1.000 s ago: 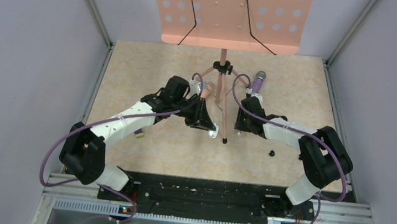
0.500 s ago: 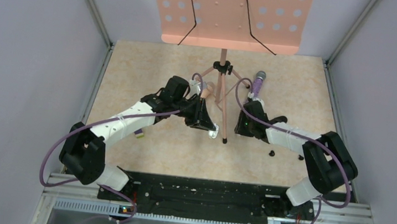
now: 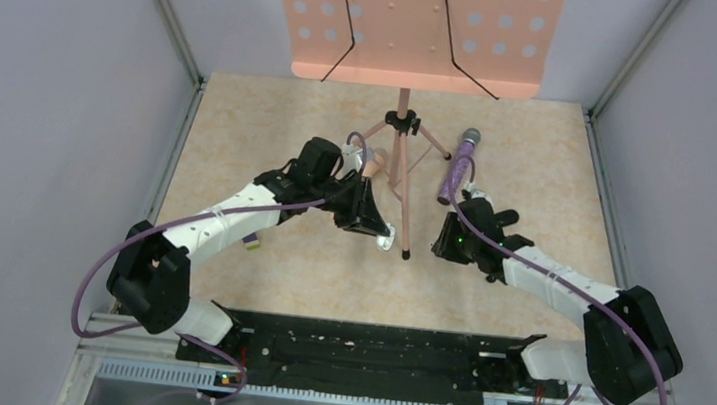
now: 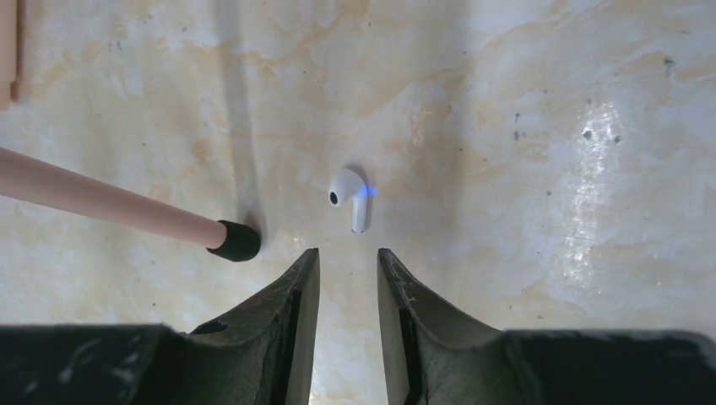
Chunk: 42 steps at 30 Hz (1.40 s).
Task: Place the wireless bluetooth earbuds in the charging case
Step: Adjust the left earbud at the center of the board.
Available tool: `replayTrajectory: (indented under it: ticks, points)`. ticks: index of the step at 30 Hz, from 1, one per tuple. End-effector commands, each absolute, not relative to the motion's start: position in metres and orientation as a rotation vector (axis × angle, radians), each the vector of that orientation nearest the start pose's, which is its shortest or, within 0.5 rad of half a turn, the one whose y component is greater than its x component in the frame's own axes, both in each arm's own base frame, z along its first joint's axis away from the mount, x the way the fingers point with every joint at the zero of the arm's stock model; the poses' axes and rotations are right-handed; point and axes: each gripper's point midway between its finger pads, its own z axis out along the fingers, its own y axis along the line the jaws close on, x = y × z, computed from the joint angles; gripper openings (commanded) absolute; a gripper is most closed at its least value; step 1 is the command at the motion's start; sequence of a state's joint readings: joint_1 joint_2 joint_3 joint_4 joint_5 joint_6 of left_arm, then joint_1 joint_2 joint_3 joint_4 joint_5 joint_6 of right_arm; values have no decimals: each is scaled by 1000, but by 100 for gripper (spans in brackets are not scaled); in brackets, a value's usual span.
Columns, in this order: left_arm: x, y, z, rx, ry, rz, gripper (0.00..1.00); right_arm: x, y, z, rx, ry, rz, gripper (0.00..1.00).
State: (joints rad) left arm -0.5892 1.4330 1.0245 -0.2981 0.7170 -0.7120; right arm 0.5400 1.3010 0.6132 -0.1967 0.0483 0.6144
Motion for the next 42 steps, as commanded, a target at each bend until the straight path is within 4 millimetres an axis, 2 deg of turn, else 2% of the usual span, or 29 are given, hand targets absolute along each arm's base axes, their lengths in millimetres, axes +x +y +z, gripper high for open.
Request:
replayTrajectory:
  ticks: [1,10,29,37,42]
  points:
    - [220,-314,197,309,2449,-1470,0,268,163,58,161,2433,386,31]
    - [217,-312,201,311,2438,-1463,0,290,163,48,170,2446,288,30]
    - [216,-311,200,317,2433,-1460,0,297,180,46,148,2453,372,28]
    - [215,-310,200,353,2418,-1451,0,295,178,55,148,2434,378,28]
    - [206,-310,197,456,2402,-1464,0,294,174,60,157,2415,371,28]
